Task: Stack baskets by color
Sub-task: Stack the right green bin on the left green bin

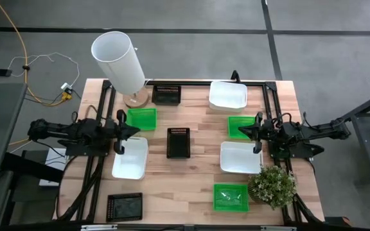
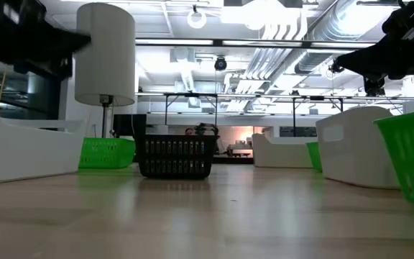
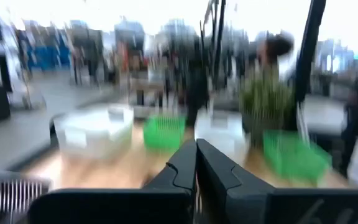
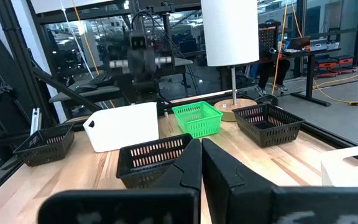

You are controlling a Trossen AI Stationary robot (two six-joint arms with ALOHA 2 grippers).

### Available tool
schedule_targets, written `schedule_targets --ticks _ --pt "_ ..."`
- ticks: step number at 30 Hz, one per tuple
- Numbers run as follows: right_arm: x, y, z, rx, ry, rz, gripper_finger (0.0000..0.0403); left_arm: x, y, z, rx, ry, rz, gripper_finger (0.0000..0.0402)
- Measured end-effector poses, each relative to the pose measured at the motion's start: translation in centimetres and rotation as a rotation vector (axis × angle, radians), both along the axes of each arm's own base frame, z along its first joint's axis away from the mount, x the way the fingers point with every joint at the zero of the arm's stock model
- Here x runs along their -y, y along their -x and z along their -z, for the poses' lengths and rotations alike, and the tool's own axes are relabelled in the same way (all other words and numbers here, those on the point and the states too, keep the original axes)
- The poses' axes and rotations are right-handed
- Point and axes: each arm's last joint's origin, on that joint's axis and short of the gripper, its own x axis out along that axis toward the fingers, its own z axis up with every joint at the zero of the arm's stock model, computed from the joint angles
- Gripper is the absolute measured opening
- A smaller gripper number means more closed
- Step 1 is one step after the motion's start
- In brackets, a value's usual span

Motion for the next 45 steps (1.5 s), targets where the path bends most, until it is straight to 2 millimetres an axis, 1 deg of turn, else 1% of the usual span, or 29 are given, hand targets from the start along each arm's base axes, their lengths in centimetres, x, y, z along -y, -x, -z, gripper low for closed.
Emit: schedule_targets --ticks 2,5,7,12,16,19,22,24,29,31,33,36,39,41,45 --pt "0.0 0.0 0.0 0.0 0.0 0.001 0.0 0.0 0.2 -1.3 0.124 0.001 0.002 0.0001" --pt "0.0 0.0 0.0 0.0 0.0 0.0 0.0 0.0 0.3 -3.1 0.163 -0.027 0.004 0.0014" --pt "0.0 0.0 0.0 0.0 0.0 0.0 0.0 0.0 0.1 -4.4 0.121 -0.029 -0.005 0.003" --pt "0.0 0.0 0.0 0.0 0.0 0.0 0.0 0.0 -1.2 -7.3 -0.072 -0.013 -0.005 0.0089" --pt "0.0 0.0 0.0 0.0 0.0 0.0 0.0 0.0 -2.5 -9.3 -0.169 0.021 -0.004 0.0139" --pt "0.0 0.0 0.0 0.0 0.0 0.0 0.0 -0.1 -3.2 -10.3 -0.238 0.03 -0.025 0.0169" --pt "0.0 0.0 0.0 0.0 0.0 0.0 0.0 -0.2 -4.0 -10.6 -0.288 0.049 -0.053 0.0189" --pt "0.0 0.0 0.0 0.0 0.0 0.0 0.0 -0.2 -4.6 -10.6 -0.31 0.049 -0.059 0.0196" --pt "0.0 0.0 0.0 0.0 0.0 0.0 0.0 -0.3 -6.0 -10.6 -0.368 0.046 -0.104 0.0196" --pt "0.0 0.0 0.0 0.0 0.0 0.001 0.0 -0.5 -6.7 -10.8 -0.394 0.049 -0.157 0.0196" --pt "0.0 0.0 0.0 0.0 0.0 0.0 0.0 -1.0 -7.3 -11.1 -0.456 0.068 -0.206 0.0196" --pt "0.0 0.0 0.0 0.0 0.0 0.0 0.0 -1.9 -8.4 -11.3 -0.607 0.107 -0.244 0.0196" --pt "0.0 0.0 0.0 0.0 0.0 0.0 0.0 -3.0 -9.4 -10.6 -0.797 0.135 -0.272 0.0196" --pt "0.0 0.0 0.0 0.0 0.0 0.0 0.0 -3.9 -10.1 -9.6 -0.903 0.164 -0.281 0.0196" --pt "0.0 0.0 0.0 0.0 0.0 0.001 0.0 -5.3 -11.2 -7.1 -1.089 0.184 -0.221 0.0196"
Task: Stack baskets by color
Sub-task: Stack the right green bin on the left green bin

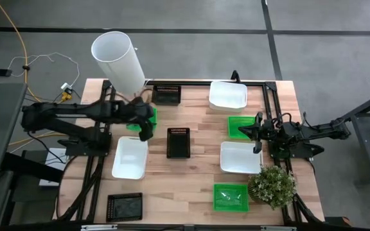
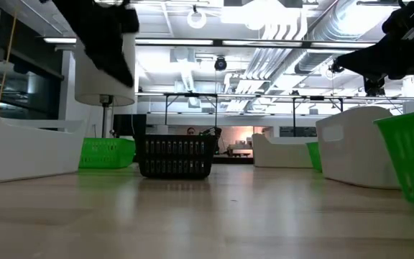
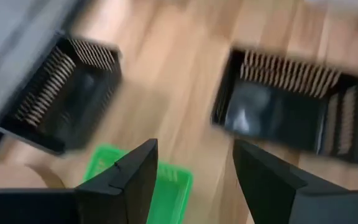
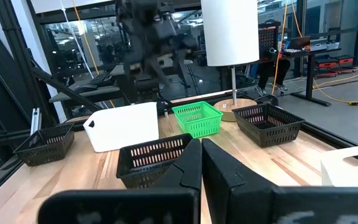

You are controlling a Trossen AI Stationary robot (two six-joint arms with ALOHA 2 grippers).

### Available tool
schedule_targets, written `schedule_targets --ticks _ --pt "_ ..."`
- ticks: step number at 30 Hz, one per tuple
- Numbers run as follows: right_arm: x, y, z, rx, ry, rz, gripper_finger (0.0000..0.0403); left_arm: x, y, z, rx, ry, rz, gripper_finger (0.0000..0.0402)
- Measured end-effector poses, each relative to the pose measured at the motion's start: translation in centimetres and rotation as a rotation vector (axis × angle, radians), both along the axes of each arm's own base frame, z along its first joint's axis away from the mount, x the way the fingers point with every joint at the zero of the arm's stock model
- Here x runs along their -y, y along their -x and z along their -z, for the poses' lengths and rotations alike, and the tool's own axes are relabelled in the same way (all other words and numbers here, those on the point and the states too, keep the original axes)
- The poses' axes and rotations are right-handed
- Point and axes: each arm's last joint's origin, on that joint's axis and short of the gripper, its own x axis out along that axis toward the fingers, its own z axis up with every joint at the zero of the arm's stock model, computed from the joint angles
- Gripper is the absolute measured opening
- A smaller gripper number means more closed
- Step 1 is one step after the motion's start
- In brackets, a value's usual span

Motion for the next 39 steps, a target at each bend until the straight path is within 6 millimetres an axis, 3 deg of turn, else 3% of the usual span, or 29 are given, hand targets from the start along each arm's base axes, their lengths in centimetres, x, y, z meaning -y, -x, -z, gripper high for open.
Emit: schedule_targets --ticks 8,15,20,27,35,39 --pt "0.0 0.0 0.0 0.0 0.0 0.0 0.0 -1.4 -1.9 3.6 -0.226 -0.009 0.148 0.0196" --pt "0.0 0.0 0.0 0.0 0.0 0.0 0.0 -3.4 -2.9 5.8 -0.214 0.086 -0.043 0.0196" --pt "0.0 0.0 0.0 0.0 0.0 -0.001 0.0 -4.1 -3.0 5.8 -0.173 0.11 -0.093 0.0196" --pt "0.0 0.0 0.0 0.0 0.0 0.0 0.0 -4.0 -2.2 3.9 -0.08 0.104 -0.103 0.0196" --pt "0.0 0.0 0.0 0.0 0.0 0.0 0.0 -2.5 -0.3 -0.9 0.293 -0.012 -0.025 0.0196" --pt "0.0 0.0 0.0 0.0 0.0 0.0 0.0 -0.9 1.9 -1.4 0.439 -0.04 0.018 0.0196"
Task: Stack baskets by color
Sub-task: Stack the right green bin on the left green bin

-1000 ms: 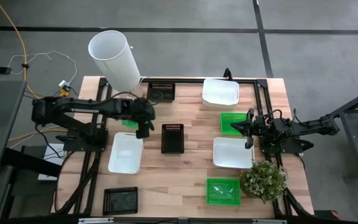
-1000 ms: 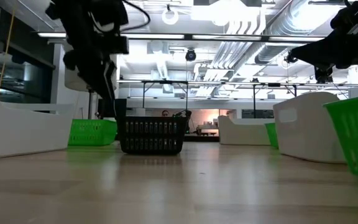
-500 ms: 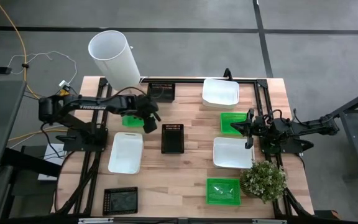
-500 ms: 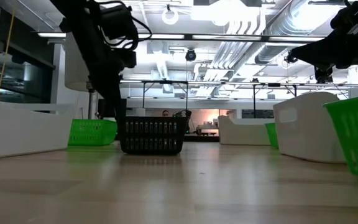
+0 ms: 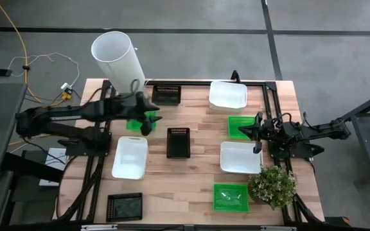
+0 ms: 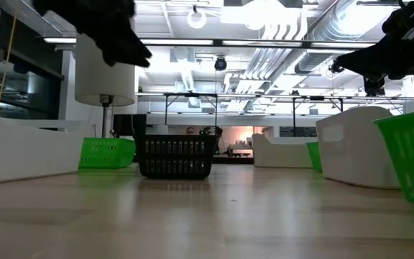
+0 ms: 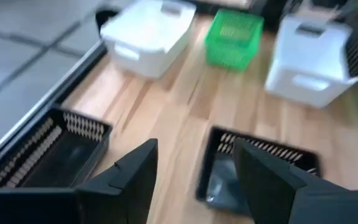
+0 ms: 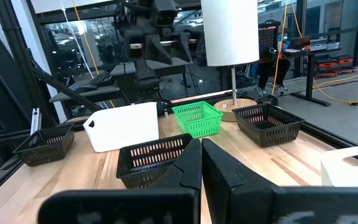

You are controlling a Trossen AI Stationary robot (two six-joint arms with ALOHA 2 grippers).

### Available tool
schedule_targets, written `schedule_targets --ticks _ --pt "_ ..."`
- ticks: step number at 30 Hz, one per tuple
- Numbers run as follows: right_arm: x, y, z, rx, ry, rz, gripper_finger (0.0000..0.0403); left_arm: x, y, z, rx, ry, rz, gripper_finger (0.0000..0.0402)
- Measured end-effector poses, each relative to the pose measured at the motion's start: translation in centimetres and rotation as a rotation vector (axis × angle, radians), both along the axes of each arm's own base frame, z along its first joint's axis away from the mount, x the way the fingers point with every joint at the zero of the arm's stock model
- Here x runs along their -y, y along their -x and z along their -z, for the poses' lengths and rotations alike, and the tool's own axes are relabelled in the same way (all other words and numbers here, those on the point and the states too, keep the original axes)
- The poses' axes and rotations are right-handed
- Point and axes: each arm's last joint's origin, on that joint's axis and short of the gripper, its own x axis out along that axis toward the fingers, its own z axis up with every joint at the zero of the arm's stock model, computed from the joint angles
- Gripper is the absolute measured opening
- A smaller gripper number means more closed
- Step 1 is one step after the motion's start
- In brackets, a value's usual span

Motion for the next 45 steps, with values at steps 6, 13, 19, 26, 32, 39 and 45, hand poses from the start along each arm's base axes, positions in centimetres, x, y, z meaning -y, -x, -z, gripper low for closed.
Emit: schedule_targets --ticks 6,13,19,26,32,39,45 --pt "0.0 0.0 0.0 0.0 0.0 0.0 0.0 2.3 3.4 0.9 0.26 -0.095 0.083 0.0196" --pt "0.0 0.0 0.0 -0.006 0.035 0.008 0.0 4.1 5.9 2.2 0.483 -0.161 0.178 0.0196" --pt "0.0 0.0 -0.3 0.038 -0.063 0.003 0.0 4.9 7.5 2.7 0.518 -0.133 0.217 0.0196" --pt "0.0 0.1 -1.2 0.144 -0.119 -0.004 0.0 5.9 8.3 4.4 0.543 -0.081 0.319 0.0196" --pt "0.0 0.1 -1.2 0.146 -0.119 -0.003 0.0 6.3 8.8 7.2 0.599 -0.065 0.298 0.0181" --pt "0.0 0.1 -1.2 0.142 -0.118 -0.004 0.0 6.4 9.8 7.8 0.565 -0.093 0.318 0.0124" --pt "0.0 0.1 -1.1 0.139 -0.118 -0.003 0.0 6.5 9.5 9.5 0.512 -0.077 0.333 0.0028"
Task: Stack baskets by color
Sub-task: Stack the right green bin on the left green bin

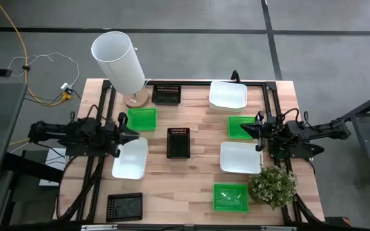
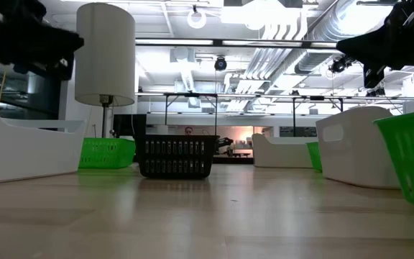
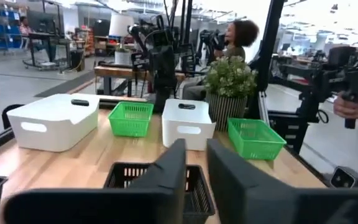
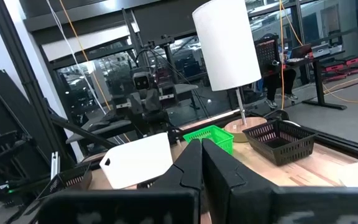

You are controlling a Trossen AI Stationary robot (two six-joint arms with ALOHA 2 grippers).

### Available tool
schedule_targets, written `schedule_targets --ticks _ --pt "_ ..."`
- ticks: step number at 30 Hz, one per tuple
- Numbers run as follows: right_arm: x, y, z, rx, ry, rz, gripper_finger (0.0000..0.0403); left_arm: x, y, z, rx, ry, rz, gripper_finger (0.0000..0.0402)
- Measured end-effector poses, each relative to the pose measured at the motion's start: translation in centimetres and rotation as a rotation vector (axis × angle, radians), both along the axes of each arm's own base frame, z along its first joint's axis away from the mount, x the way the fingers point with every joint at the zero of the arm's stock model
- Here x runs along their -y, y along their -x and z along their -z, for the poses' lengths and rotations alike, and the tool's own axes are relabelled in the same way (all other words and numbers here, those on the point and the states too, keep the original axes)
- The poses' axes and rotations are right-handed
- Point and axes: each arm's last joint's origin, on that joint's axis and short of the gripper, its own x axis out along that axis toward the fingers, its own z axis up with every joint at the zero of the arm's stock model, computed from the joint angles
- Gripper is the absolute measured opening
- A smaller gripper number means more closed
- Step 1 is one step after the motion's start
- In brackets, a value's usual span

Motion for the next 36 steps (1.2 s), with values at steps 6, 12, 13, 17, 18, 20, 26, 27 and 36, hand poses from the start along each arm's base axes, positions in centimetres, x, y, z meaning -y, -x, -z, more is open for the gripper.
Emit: schedule_targets --ticks 6,12,13,17,18,20,26,27,36 --pt "0.0 0.0 0.2 -0.02 0.002 -0.004 0.0 -0.1 -0.3 0.6 0.01 0.001 -0.038 0.0008" --pt "0.0 -0.1 0.3 -0.03 -0.002 -0.006 0.0 -0.1 -0.3 0.3 0.038 -0.012 -0.016 0.0002" --pt "0.0 -0.1 0.3 -0.034 -0.001 -0.006 0.0 -0.1 -0.3 0.3 0.04 -0.017 -0.02 0.0001" --pt "0.0 -0.1 0.4 -0.041 0.0 -0.007 0.0 -0.1 -0.3 0.2 0.05 -0.017 -0.042 0.0001" --pt "0.0 -0.1 0.4 -0.038 0.0 -0.009 0.0 -0.1 -0.3 0.1 0.053 -0.017 -0.042 0.0" --pt "-0.1 0.0 0.0 0.004 0.007 -0.02 0.0 -0.1 -0.3 0.1 0.053 -0.017 -0.046 0.0" --pt "0.4 0.9 -3.8 0.156 0.08 0.059 0.0 -0.3 -0.2 0.1 0.053 -0.016 -0.09 0.0" --pt "0.6 1.1 -4.7 0.156 0.091 0.09 0.0 -0.3 -0.2 0.1 0.053 -0.016 -0.093 0.0" --pt "1.2 1.1 -13.0 0.017 0.168 0.197 0.0002 -0.3 -0.2 0.1 0.053 -0.016 -0.106 0.0"
